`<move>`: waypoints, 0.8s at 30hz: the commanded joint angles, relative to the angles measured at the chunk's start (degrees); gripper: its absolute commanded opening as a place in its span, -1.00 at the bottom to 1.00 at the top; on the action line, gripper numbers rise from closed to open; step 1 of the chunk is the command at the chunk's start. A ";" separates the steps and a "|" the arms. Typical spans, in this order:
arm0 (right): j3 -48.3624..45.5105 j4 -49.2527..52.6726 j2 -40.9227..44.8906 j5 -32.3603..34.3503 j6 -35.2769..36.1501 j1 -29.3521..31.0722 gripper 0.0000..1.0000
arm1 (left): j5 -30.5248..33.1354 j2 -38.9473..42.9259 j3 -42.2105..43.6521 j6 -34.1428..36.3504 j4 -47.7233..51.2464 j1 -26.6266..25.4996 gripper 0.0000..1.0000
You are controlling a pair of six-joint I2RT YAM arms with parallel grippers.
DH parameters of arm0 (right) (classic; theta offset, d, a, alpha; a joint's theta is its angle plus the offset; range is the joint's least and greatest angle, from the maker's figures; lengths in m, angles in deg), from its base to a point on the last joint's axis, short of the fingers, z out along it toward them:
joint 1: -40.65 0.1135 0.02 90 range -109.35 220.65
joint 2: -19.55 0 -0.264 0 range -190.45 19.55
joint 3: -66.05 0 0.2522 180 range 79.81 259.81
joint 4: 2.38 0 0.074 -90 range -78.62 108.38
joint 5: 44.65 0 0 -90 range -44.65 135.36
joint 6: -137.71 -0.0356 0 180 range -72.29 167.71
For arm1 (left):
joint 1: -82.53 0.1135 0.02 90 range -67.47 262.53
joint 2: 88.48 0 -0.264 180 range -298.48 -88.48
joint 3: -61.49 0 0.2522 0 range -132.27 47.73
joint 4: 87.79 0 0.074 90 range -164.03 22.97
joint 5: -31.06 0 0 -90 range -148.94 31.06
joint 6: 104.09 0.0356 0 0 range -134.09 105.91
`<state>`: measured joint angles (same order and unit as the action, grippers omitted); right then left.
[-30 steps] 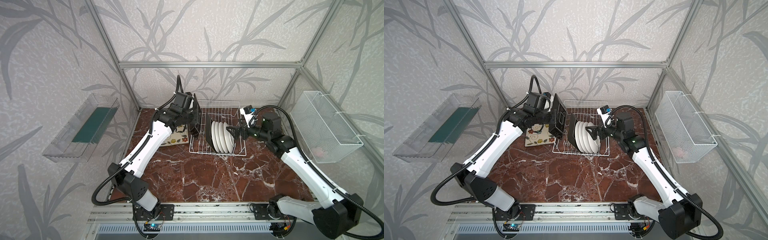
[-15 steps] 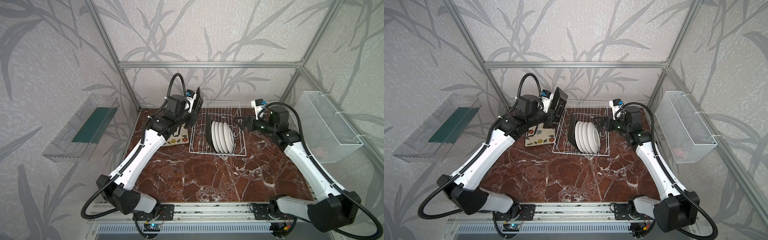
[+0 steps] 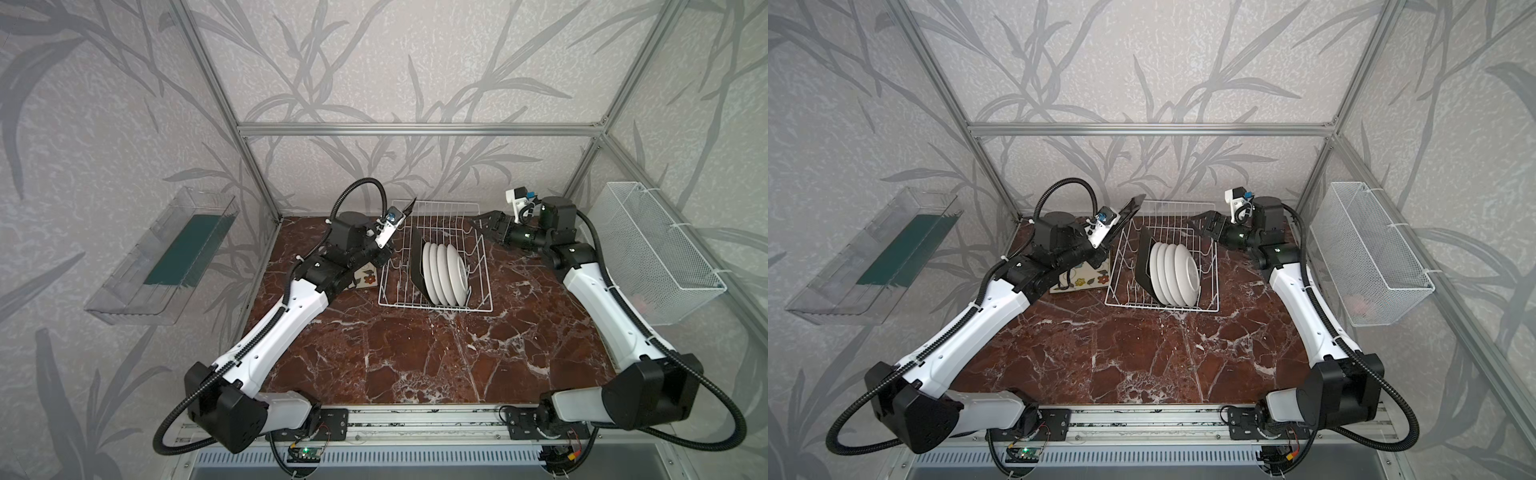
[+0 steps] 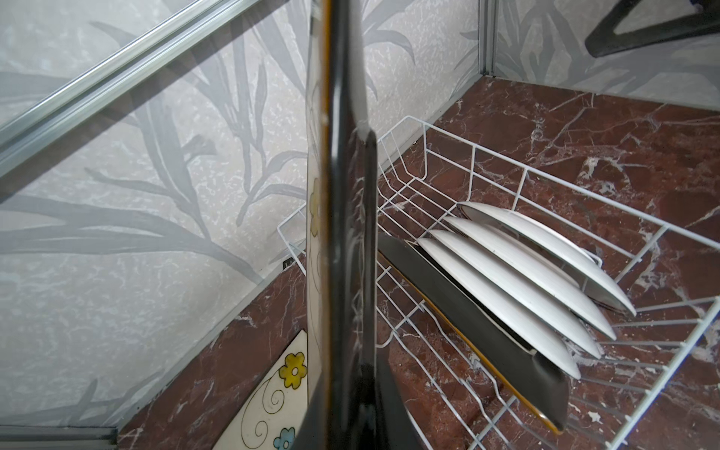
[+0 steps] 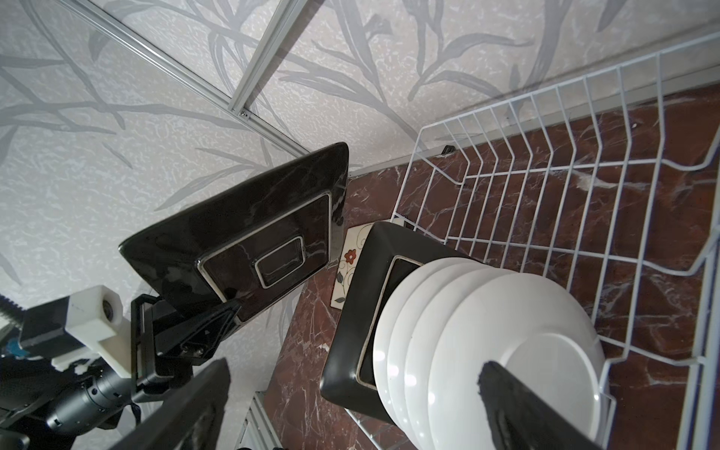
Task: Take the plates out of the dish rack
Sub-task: 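Raise and tilt the plate toward the right gripper while the right approaches, then grasp the plate's far edge with the right gripper while the left holds it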
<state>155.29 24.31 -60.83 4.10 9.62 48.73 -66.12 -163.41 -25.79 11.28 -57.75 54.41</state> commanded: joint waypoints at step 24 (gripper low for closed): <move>8.90 -2.55 -8.59 0.73 -17.59 8.83 0.98 | -1.11 4.92 9.58 34.88 -29.97 -6.46 -1.00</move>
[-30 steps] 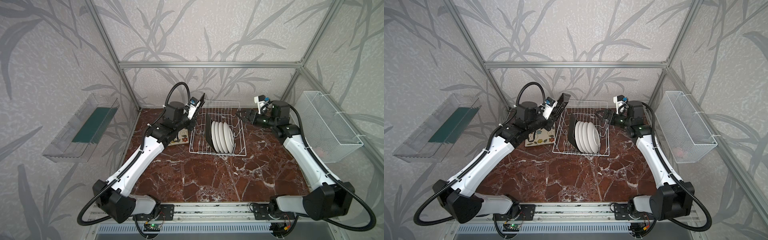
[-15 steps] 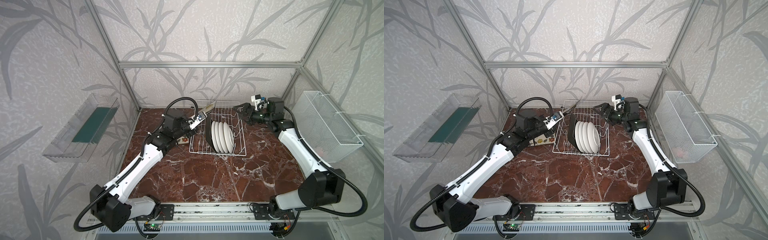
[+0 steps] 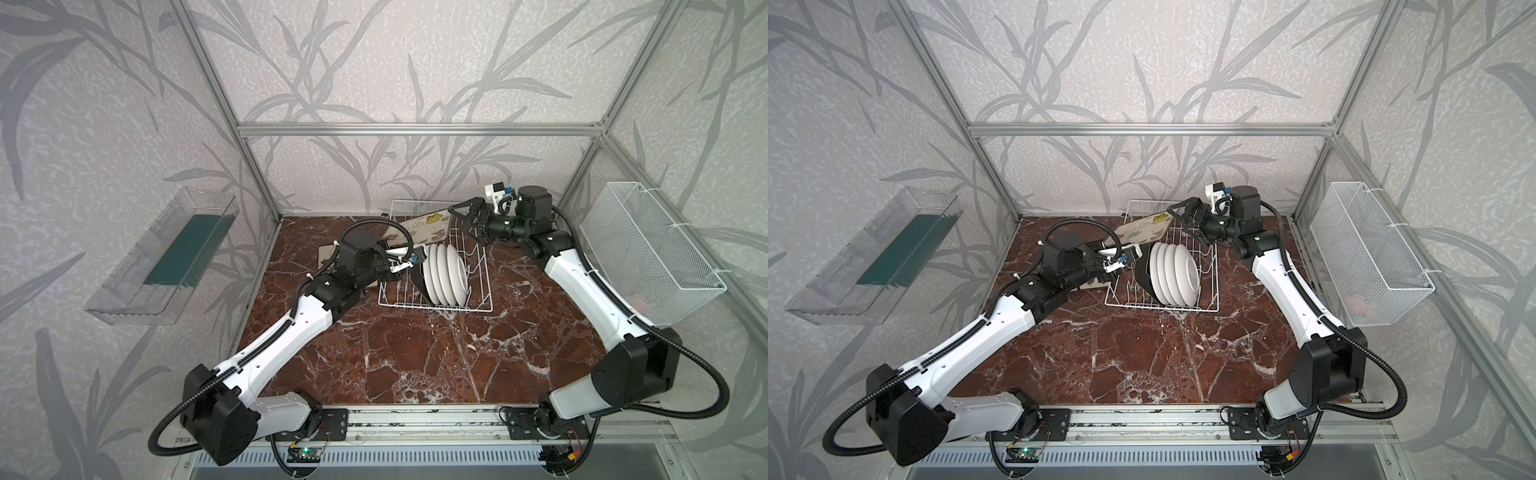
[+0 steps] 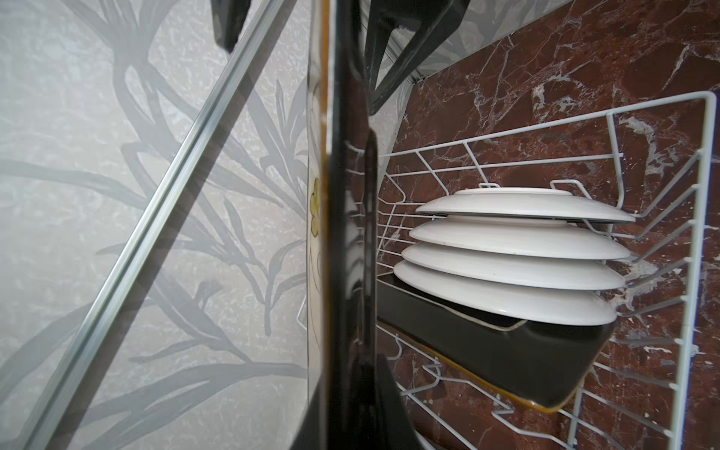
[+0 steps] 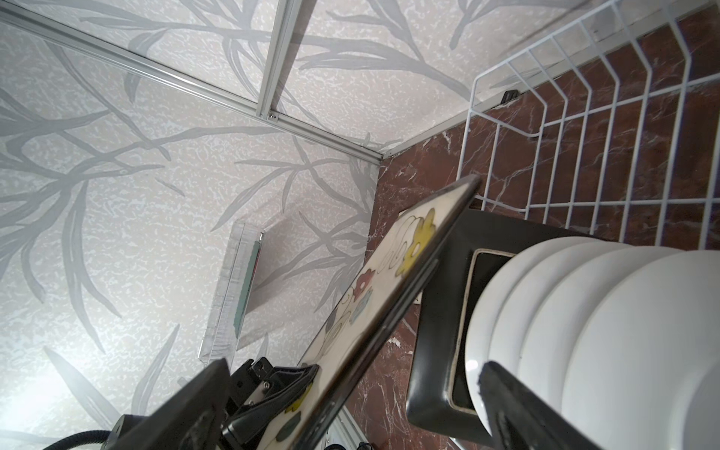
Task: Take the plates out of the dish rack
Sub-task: 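Grasp the plate's far edge with the right gripper while the left holds it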
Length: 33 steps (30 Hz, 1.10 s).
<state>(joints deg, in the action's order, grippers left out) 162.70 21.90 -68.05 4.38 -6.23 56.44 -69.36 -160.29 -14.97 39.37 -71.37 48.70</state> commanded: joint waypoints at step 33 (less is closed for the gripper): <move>-5.61 -11.23 -2.67 -1.17 -10.35 4.92 -0.86 | 10.59 -1.88 4.07 12.94 -23.69 -3.45 -1.00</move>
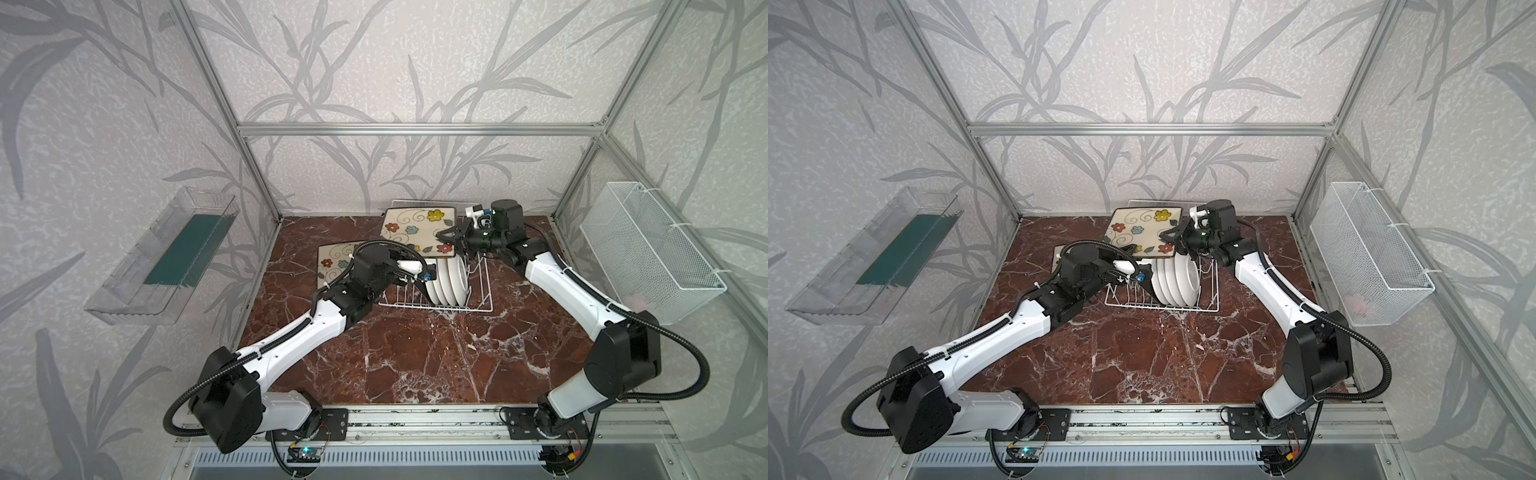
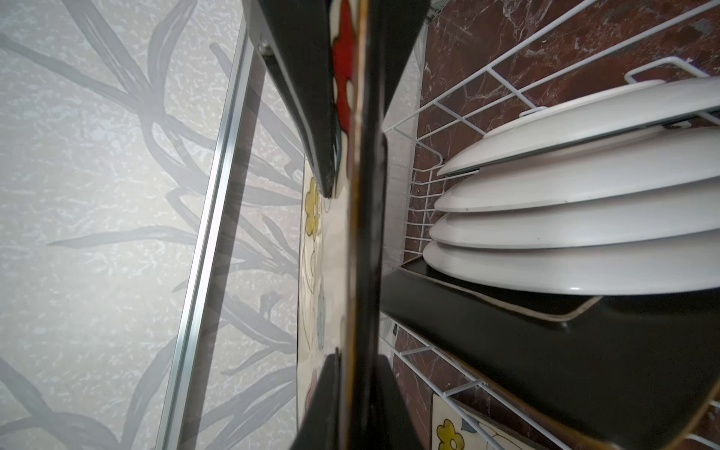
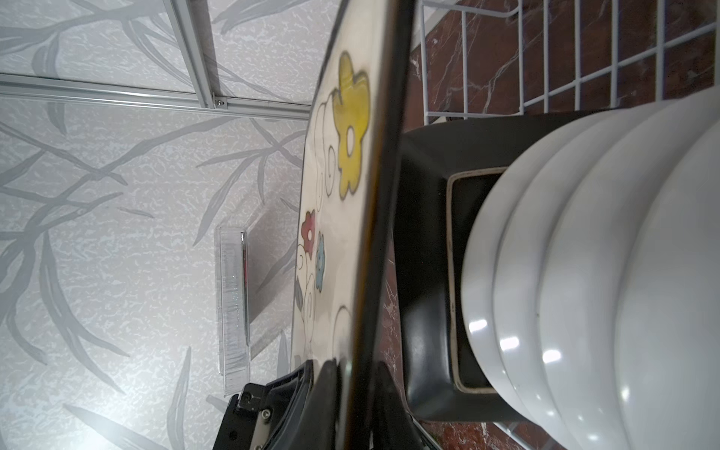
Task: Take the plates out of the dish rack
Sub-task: 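Grasp the plate's far edge with the right gripper while the left holds it, then release the plate with the left gripper and draw back while the right holds it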
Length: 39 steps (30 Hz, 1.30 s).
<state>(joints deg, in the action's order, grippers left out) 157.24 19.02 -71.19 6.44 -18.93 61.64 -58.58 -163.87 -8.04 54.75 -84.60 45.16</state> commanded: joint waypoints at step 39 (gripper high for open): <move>-6.94 -26.60 7.61 -5.75 15.93 -12.10 -1.00 | -33.48 4.51 -19.17 -72.36 22.72 21.48 0.98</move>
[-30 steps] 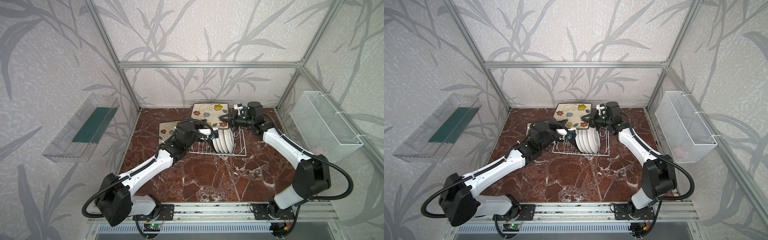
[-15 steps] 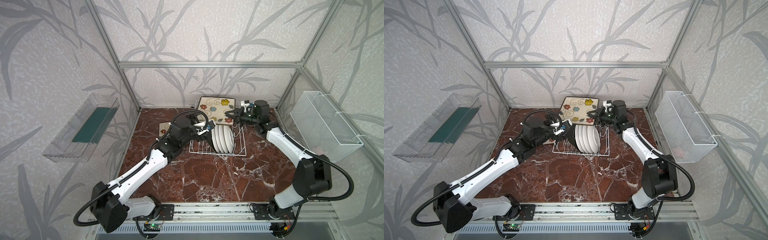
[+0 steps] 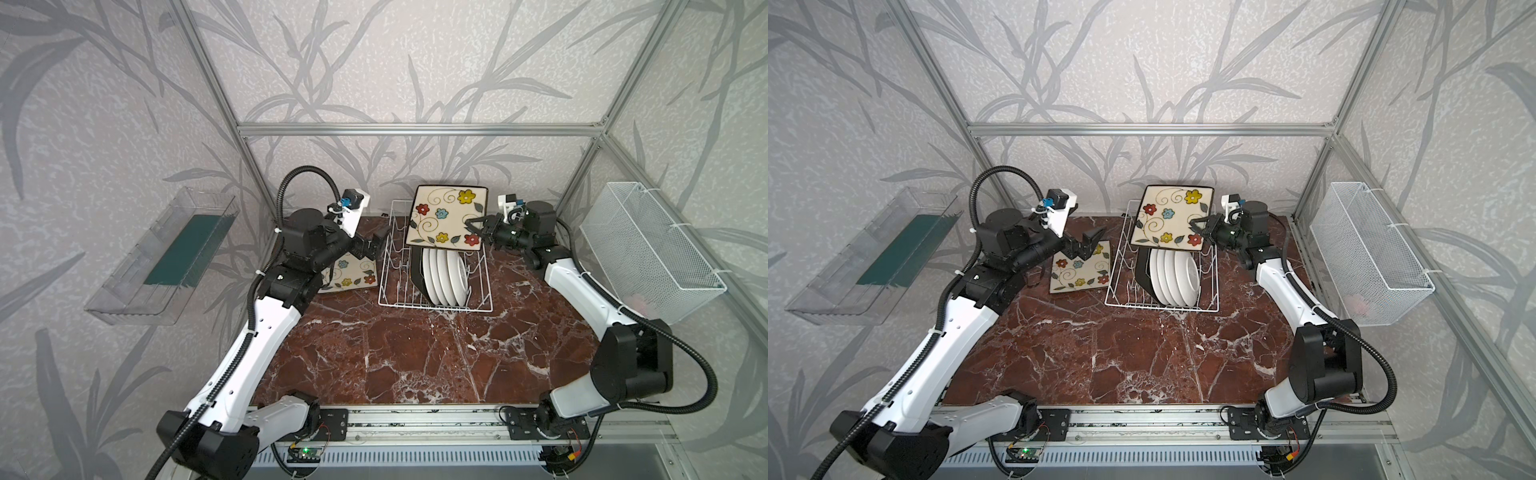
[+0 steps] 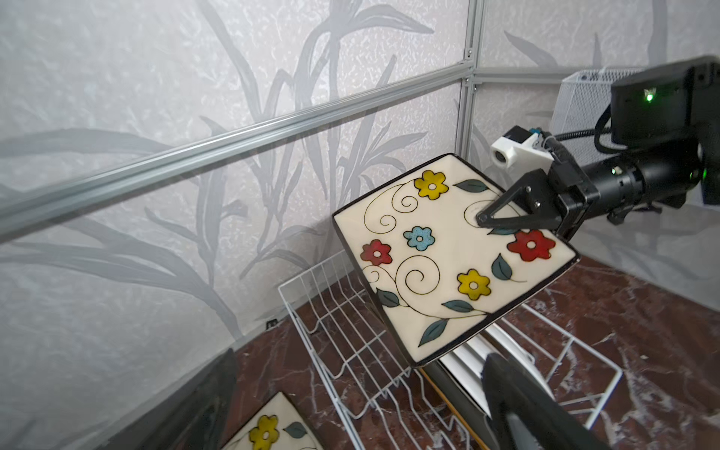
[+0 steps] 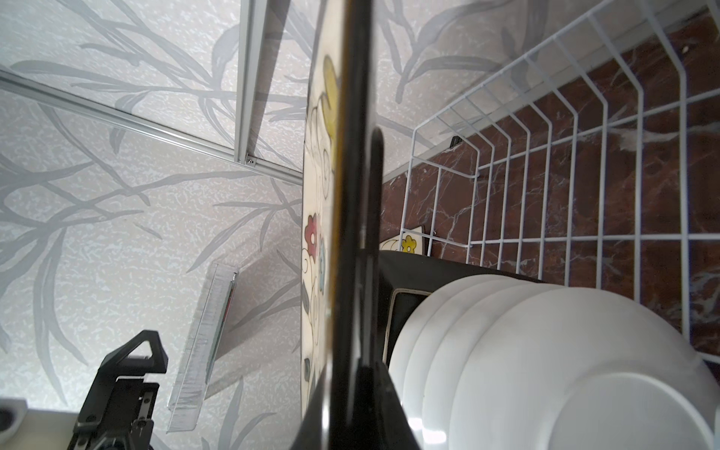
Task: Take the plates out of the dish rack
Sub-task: 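Release the plate with the left gripper and draw back while the right holds it, then grip the flower plate's near edge with the left gripper while right holds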
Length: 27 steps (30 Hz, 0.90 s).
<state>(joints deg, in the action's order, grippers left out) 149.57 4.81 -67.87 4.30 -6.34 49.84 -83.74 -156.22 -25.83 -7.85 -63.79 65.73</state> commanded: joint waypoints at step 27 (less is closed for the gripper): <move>-2.85 -32.40 0.68 -13.50 -1.32 1.96 -1.00 | -32.74 -25.27 -8.52 -29.53 -11.34 1.06 0.52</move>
<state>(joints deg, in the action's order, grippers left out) 144.17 -16.70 -67.96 -6.41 -6.99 50.93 -114.63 -181.47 -32.08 -37.86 -75.24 67.04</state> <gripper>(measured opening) 0.146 0.771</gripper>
